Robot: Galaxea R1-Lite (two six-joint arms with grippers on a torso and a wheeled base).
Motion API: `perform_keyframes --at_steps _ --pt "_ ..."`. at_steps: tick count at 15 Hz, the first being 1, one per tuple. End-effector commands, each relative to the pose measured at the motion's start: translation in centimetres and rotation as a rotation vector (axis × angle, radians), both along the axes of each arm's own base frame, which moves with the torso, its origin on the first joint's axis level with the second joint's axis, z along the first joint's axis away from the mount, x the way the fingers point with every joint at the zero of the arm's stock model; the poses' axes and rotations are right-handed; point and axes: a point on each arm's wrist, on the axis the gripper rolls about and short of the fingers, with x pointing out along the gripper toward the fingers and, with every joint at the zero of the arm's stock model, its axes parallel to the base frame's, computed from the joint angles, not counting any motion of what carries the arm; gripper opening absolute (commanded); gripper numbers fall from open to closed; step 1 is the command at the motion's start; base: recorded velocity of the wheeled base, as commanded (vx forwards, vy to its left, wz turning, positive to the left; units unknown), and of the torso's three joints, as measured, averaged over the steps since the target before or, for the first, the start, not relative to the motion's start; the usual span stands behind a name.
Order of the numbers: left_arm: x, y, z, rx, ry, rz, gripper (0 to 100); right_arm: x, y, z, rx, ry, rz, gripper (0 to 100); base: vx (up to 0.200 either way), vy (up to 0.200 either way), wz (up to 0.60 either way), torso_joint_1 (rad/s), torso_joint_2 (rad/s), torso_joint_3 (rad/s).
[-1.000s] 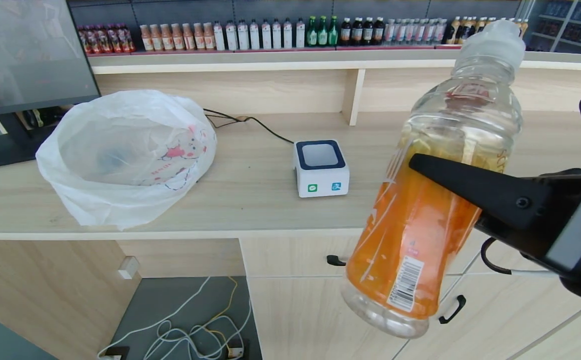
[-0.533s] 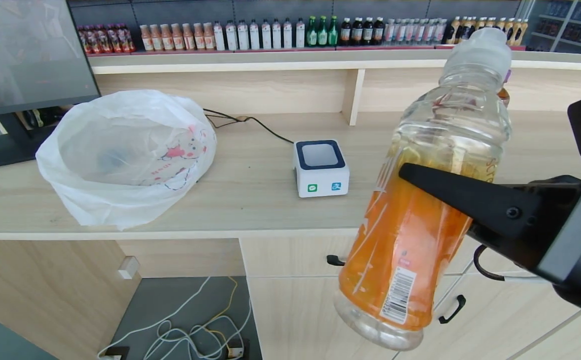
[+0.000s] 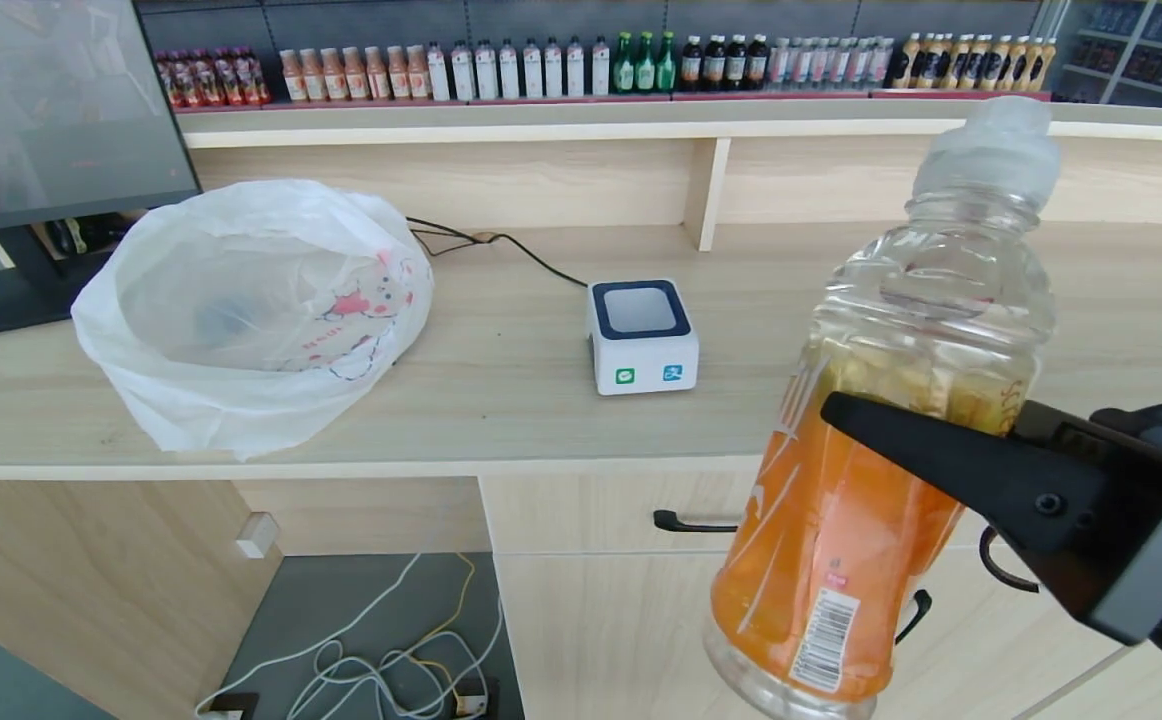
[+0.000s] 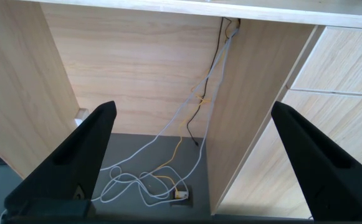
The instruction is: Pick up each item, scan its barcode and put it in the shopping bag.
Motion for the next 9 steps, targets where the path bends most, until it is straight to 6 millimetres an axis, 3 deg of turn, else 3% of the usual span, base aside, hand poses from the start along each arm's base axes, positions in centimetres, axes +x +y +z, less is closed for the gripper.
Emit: perform_keyframes --at_steps 1,9 --pt "0.0 0.0 0.0 0.0 0.0 0.0 100 -0.3 -1.2 0.0 -0.007 -0.036 -0.043 0 0.0 0.0 0.0 0.0 0.0 0.0" --pt "0.0 0.0 0.0 0.0 0.0 0.0 100 3.1 -4.9 0.5 -0.201 -0.27 -0.392 0 0.0 0.0 0.0 0.0 0.0 0.0"
